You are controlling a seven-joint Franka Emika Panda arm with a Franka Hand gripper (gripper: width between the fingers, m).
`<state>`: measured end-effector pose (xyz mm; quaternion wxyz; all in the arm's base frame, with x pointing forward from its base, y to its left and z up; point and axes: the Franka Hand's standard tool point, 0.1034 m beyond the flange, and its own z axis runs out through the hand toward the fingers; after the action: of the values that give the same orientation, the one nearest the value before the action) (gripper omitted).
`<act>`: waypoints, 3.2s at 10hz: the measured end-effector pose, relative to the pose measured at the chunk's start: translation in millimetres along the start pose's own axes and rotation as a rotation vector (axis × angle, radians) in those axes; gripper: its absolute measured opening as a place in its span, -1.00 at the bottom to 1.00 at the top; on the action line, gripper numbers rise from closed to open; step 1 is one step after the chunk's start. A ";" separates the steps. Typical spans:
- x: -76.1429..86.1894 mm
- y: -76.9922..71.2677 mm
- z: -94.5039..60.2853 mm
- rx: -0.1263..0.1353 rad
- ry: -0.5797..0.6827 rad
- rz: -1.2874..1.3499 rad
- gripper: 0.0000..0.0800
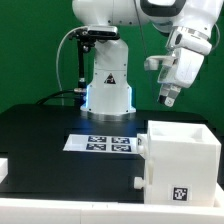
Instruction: Assemble drawer
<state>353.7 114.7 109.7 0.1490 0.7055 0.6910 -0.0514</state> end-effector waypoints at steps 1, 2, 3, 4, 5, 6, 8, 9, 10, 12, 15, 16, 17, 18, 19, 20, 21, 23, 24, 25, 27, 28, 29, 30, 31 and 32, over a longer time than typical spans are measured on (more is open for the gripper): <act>0.0 -0.4 0.5 0.002 0.000 0.000 0.62; 0.1 -0.8 1.0 0.003 0.000 0.000 0.62; -1.0 -0.7 2.3 0.007 0.000 -0.007 0.62; -10.3 1.6 8.6 0.041 -0.026 -0.122 0.62; -16.2 8.5 15.3 0.085 -0.051 -0.191 0.62; -12.2 15.1 22.0 0.111 -0.050 -0.237 0.62; -6.2 8.7 47.5 0.204 -0.060 -0.276 0.62; -2.7 4.8 54.0 0.229 -0.071 -0.244 0.62; -3.6 6.4 52.7 0.225 -0.070 -0.252 0.62; -3.4 5.9 53.2 0.226 -0.069 -0.252 0.62; -8.2 -2.7 81.5 0.299 -0.030 -0.294 0.62; -6.1 -3.9 87.1 0.308 -0.020 -0.293 0.62; -2.9 -9.0 93.8 0.320 -0.005 -0.294 0.62; 1.2 -6.7 95.9 0.310 0.016 -0.286 0.62; 1.9 -5.9 96.2 0.308 0.019 -0.284 0.62; 2.1 -6.0 96.2 0.308 0.019 -0.285 0.57; 2.1 -6.0 96.2 0.308 0.019 -0.285 0.57; 2.1 -6.0 96.1 0.308 0.019 -0.285 -0.29; 2.0 -5.3 95.6 0.306 0.019 -0.285 -0.29; 2.0 -4.4 94.8 0.304 0.019 -0.285 -0.74; 2.2 -1.9 92.9 0.295 0.021 -0.283 -0.85; -2.1 0.2 91.4 0.303 0.014 -0.261 -0.85; -21.3 9.5 82.9 0.336 -0.041 -0.162 -0.87; -36.2 14.8 75.6 0.366 -0.120 -0.108 -0.90; -50.3 13.9 70.5 0.413 -0.158 -0.116 -0.90; -71.3 13.9 65.9 0.452 -0.163 -0.101 -0.90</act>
Offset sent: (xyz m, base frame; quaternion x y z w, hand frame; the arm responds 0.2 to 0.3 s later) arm 0.0218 -0.0356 -0.0146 0.0646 -0.0558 -0.1939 0.9773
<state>373.4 27.7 68.9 0.0399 0.6791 0.6819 -0.2687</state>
